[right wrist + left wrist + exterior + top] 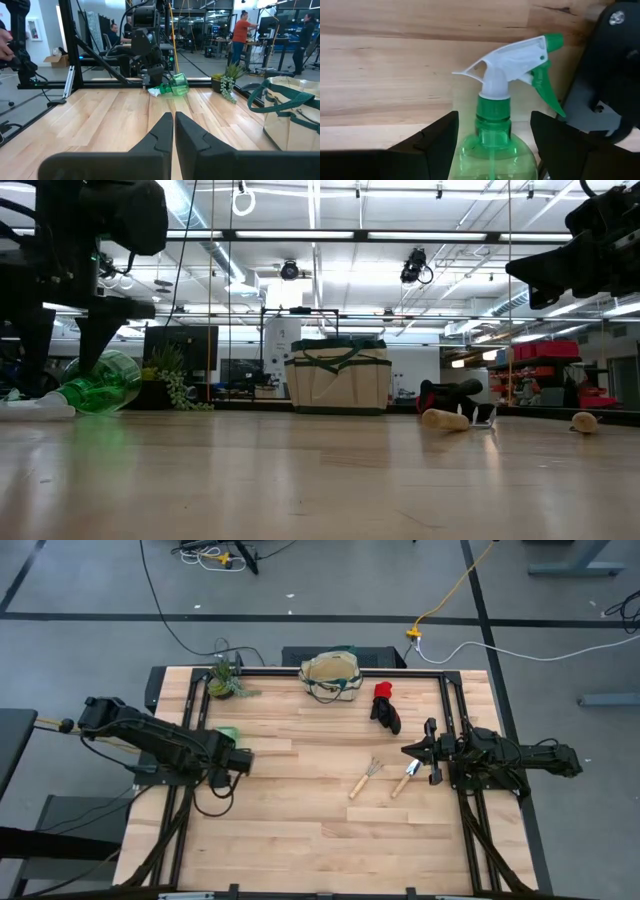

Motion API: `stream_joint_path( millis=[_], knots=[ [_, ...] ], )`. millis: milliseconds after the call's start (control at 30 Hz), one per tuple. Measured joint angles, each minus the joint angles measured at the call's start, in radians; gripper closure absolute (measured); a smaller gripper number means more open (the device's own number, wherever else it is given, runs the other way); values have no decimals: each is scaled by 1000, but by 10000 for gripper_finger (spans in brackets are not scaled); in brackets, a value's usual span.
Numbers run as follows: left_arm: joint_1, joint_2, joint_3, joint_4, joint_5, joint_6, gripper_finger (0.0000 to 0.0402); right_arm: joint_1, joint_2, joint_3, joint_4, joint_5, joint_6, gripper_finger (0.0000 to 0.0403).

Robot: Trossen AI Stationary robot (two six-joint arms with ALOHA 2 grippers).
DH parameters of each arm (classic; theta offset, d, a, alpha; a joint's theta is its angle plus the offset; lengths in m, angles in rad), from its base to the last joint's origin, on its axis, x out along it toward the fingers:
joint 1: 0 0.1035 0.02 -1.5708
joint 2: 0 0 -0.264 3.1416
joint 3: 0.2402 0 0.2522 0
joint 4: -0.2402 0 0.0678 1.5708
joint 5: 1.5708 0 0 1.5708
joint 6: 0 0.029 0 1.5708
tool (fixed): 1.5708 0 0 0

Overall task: Pick & Place Garden tools in Gardening bag
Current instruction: Put the green spray bottle into the white gardening bag

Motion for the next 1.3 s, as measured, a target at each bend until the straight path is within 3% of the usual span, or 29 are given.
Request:
stream_joint_path(
  millis=[267,600,800,1300],
  knots=[
    [18,2,0,40,11,3,147,0,0,0,0,0,0,380],
    [80,113,0,38,13,4,147,0,0,0,0,0,0,380],
    [101,148,0,39,13,95,147,0,0,0,0,0,0,380],
    [102,231,0,100,42,98,148,0,0,0,0,0,0,380]
  ],
)
